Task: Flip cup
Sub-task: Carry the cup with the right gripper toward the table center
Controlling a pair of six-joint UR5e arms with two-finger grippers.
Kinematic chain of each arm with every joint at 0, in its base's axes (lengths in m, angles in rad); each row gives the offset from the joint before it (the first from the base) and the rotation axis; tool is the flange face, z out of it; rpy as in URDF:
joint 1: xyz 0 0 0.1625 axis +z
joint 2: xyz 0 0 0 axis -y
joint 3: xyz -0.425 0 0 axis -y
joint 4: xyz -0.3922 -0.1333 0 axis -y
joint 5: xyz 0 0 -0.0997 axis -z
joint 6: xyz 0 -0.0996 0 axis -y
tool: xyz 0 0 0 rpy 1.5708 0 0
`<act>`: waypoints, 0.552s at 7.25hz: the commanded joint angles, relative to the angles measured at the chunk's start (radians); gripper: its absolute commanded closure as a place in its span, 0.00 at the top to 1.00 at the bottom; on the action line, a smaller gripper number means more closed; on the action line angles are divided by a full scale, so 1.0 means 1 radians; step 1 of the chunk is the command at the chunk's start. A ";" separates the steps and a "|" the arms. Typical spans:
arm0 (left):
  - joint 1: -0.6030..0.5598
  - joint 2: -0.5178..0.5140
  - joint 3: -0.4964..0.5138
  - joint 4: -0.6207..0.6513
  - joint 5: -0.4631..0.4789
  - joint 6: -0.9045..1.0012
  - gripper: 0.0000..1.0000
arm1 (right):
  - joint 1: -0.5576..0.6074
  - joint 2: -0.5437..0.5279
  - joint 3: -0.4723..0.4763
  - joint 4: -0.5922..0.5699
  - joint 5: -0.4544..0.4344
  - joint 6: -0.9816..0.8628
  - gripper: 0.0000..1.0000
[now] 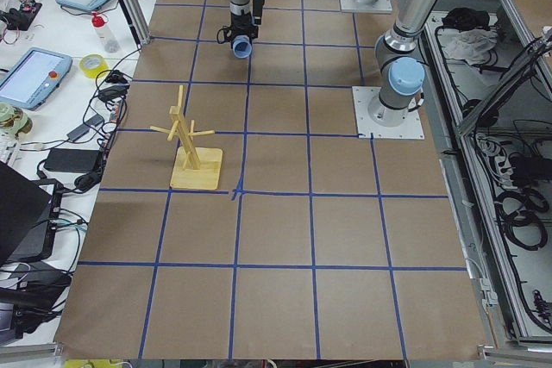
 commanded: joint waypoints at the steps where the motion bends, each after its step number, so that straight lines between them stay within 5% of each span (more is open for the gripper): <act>1: 0.000 0.000 0.000 0.000 0.000 0.000 1.00 | -0.002 0.002 0.006 -0.002 0.009 0.004 0.91; 2: 0.000 0.000 0.000 0.000 0.000 0.000 1.00 | -0.007 -0.001 0.008 -0.003 0.017 -0.002 1.00; 4: 0.000 0.000 -0.002 0.000 0.000 0.003 1.00 | -0.008 -0.016 0.003 0.011 0.014 0.003 1.00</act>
